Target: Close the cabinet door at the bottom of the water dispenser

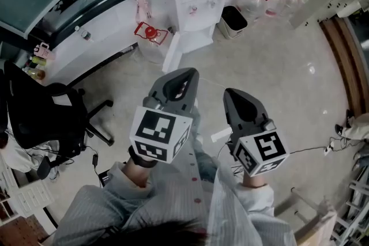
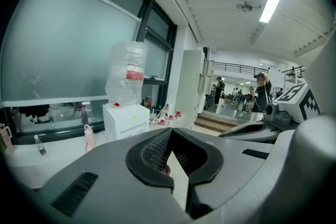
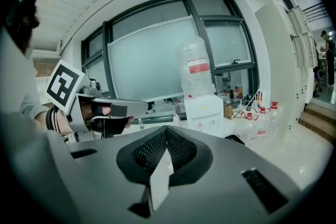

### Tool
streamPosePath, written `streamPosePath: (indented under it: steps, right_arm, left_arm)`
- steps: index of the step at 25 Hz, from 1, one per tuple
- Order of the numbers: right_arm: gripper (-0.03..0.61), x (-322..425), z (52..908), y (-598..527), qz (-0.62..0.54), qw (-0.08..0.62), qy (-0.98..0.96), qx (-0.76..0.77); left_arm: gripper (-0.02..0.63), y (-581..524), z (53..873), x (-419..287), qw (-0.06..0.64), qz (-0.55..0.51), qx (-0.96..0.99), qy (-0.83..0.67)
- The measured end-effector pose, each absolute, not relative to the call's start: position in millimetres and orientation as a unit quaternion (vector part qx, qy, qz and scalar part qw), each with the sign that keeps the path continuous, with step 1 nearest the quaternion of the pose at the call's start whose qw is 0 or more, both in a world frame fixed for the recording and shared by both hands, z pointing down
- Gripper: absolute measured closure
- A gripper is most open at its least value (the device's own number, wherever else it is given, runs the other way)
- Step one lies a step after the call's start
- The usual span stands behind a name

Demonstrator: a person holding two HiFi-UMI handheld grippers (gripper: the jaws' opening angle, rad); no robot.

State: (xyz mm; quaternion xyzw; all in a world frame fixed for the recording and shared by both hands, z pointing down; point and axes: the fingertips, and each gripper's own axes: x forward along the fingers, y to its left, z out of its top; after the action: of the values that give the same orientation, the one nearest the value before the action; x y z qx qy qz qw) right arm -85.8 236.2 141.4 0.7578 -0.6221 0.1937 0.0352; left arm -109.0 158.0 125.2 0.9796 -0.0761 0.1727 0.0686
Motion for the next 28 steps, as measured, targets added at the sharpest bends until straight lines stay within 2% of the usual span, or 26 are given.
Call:
streamPosePath:
  steps: [10,28]
  right_arm:
    - [0.565,-4,142,141,0.190,0.038,-0.640,0.744]
    - [0.565,91,165,62,0.224,0.052,-0.683,0.694]
  left_arm:
    - [0.603,63,117,-18,0.050,0.166,0.982,-0.079]
    - [0.603,-33,143,53,0.085,0.185,0.963,-0.175]
